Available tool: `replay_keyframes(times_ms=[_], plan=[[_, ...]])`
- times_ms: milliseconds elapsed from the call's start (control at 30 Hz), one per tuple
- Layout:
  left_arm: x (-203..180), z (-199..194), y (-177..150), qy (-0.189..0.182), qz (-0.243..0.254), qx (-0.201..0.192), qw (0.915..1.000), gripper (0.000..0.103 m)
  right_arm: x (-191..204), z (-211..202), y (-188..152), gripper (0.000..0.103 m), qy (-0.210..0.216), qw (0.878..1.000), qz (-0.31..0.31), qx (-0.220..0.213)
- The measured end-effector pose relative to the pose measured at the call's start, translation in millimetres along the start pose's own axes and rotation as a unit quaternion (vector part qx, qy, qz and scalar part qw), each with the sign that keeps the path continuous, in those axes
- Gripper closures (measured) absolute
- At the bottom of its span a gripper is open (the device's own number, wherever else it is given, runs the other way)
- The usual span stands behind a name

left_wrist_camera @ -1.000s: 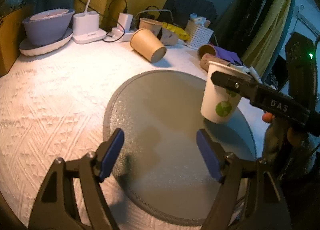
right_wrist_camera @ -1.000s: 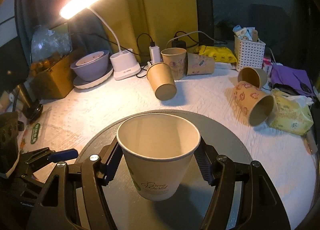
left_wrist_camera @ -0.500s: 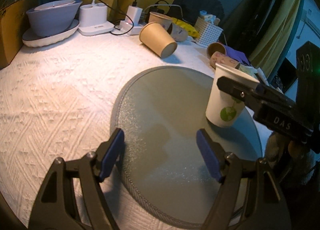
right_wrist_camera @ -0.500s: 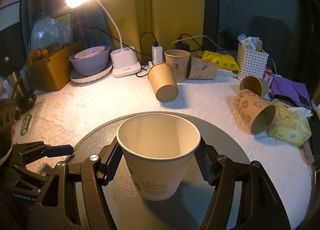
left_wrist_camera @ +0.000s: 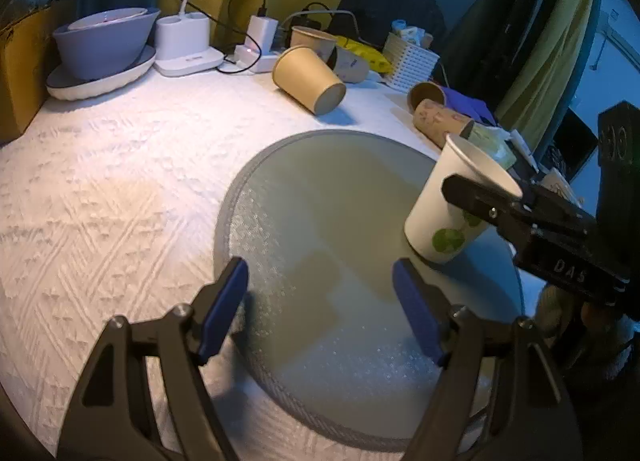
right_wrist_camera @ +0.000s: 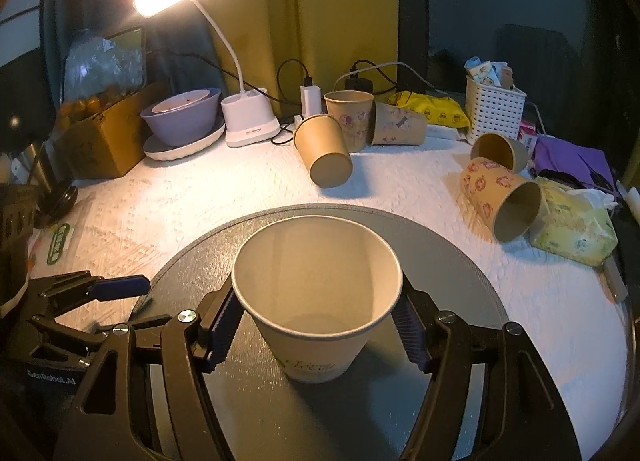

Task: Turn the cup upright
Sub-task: 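Lower the upright white cup onto the grey mat with the right gripper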

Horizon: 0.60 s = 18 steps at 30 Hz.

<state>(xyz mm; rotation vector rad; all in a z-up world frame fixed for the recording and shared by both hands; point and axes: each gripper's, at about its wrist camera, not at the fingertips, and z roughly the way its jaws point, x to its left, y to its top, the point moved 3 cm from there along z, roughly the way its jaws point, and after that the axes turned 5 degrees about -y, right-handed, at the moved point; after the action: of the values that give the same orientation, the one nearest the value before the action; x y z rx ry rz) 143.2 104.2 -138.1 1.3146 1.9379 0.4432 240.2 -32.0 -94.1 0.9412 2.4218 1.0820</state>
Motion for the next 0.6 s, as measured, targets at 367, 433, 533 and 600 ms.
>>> replay_keyframes(times_ms=[367,433,533,600], plan=[[-12.7,-12.0,-9.3,0.001,0.013,-0.009,0.9999,0.027,1.5,-13.7,-16.6,0.03,-0.01,1.0,-0.003,0.009],[-13.9,-14.7,-11.3,0.003,0.016,-0.01,0.9998,0.027,2.6,-15.5,-18.5,0.029,-0.011,1.0,-0.003,0.011],[-16.0,-19.2,-14.4,0.005,0.02,-0.013,0.9997,0.027,3.5,-19.0,-22.3,0.028,-0.012,1.0,-0.002,0.012],[-17.9,-21.5,-16.1,0.006,0.022,-0.014,0.9996,0.027,3.8,-22.4,-25.2,0.028,-0.013,1.0,0.0,0.011]])
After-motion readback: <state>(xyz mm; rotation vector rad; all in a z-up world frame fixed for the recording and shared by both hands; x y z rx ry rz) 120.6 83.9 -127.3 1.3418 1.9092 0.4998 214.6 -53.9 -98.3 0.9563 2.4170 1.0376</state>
